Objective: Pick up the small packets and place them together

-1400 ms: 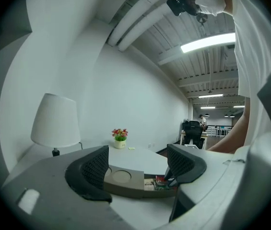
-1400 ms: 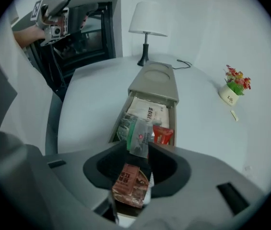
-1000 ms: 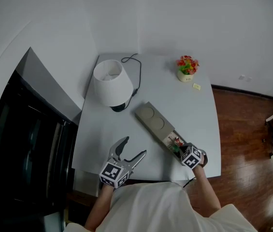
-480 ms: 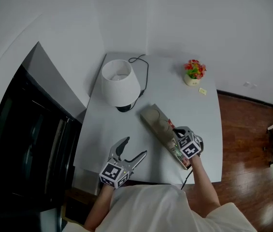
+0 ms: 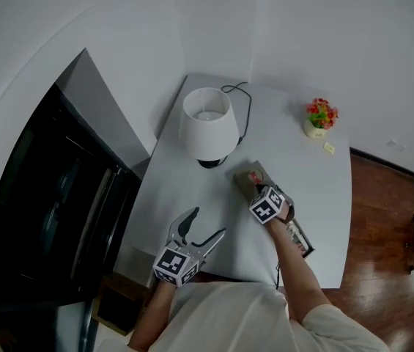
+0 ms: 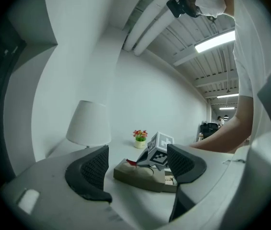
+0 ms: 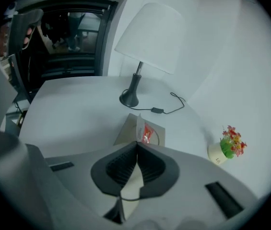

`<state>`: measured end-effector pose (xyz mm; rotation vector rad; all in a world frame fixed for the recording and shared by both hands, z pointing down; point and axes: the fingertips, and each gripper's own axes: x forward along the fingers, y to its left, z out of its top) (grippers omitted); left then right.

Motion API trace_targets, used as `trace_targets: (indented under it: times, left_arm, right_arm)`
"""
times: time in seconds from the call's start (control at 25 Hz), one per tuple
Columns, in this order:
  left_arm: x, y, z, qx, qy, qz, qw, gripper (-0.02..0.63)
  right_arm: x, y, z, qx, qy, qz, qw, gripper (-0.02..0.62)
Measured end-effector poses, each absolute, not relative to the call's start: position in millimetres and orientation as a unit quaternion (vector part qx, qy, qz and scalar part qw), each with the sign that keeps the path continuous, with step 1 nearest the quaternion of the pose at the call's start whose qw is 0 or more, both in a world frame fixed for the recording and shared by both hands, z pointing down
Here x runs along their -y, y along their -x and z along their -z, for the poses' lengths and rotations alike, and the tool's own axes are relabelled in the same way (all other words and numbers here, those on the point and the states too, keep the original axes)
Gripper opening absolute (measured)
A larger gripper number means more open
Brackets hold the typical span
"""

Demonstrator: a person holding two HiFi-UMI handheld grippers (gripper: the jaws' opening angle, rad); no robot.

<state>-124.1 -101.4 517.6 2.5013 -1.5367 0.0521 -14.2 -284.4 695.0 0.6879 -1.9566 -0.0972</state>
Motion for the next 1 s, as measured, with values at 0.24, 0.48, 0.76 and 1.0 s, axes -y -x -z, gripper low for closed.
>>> trace_targets:
  times: [0.24, 0.48, 0.76, 1.0]
  left_arm:
    - [90.0, 145.4, -524.4, 0.545, -0.830, -0.014, 0.114, 0.370]
    - [85.5, 156.7, -524.6, 0.558, -0.822, -0.013, 0.115, 0.370]
    - [80.7, 162.8, -523.3, 0.564, -0.818, -0.011, 0.116, 0.368]
    - [75.3, 161.2, -526.5, 0.557, -0.823, -0.037, 0.106, 0.351]
  right_arm:
    - [297.6, 27.9, -713.8, 0.798, -0.288, 0.007, 0.529, 0.002]
    - [293.8, 37.5, -725.6, 0.806, -0.270, -0.030, 0.526, 0.034]
    - [295.3, 36.7, -725.6, 0.808, -0.281, -0.051, 0.515, 0.045]
    - [300.9, 38.2, -718.1, 0.812, -0.310, -0.062, 0.490, 0.301]
